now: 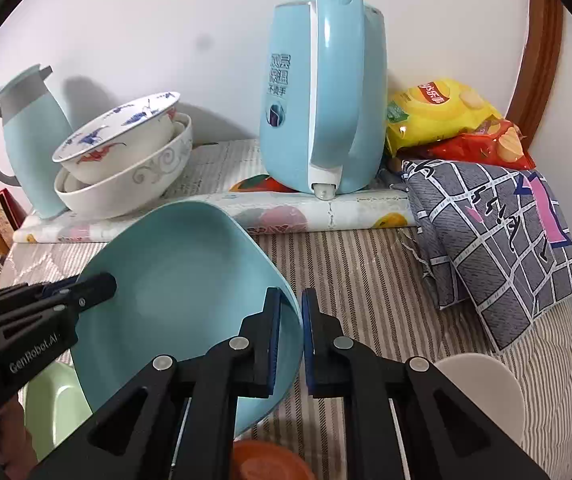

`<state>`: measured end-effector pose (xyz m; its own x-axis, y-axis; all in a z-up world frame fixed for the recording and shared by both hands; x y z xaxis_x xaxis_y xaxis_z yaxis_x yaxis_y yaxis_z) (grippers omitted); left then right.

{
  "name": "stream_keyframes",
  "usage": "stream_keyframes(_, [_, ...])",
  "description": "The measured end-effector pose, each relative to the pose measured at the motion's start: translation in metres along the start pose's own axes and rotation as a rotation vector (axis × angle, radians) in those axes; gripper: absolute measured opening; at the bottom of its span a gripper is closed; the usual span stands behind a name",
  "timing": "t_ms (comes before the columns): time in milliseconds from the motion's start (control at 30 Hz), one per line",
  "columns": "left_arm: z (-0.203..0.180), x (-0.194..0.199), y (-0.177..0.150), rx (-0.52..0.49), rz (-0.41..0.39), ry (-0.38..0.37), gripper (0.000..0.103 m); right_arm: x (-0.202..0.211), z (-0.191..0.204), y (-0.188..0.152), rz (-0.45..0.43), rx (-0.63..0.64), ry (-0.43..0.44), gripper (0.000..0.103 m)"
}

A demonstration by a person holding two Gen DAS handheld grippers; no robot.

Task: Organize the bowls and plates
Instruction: 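Close both grippers on the blue plate rim and lift it, then carry the blue plate with both grippers over the green plate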

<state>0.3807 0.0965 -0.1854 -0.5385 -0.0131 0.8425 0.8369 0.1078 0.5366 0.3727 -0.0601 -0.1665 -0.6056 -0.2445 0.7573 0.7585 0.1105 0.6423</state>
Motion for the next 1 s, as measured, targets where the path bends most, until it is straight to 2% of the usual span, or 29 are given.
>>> stream_keyframes(433, [-0.007,0.055,-0.006,-0.014,-0.049,-0.002,0.012,0.056,0.007,-0.01,-0.051,-0.017,0.006,0.009])
stream_keyframes(1000, [0.002,0.117,-0.061,0.047,-0.072,0.036,0.012,0.115,0.025,-0.047,-0.076,0.01,0.059,0.01])
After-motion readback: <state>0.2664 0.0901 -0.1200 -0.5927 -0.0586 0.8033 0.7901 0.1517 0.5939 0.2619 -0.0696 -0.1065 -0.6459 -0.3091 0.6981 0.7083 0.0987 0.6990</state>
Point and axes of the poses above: each gripper's, at about its wrist camera, not at the fingertips, and x roughly against the way its jaws point, z to its left, y to its top, the point moved 8 cm from there along -x, roughly the way its jaws point, and after that the axes turned 7 degrees about y, right-handed, at the moved point
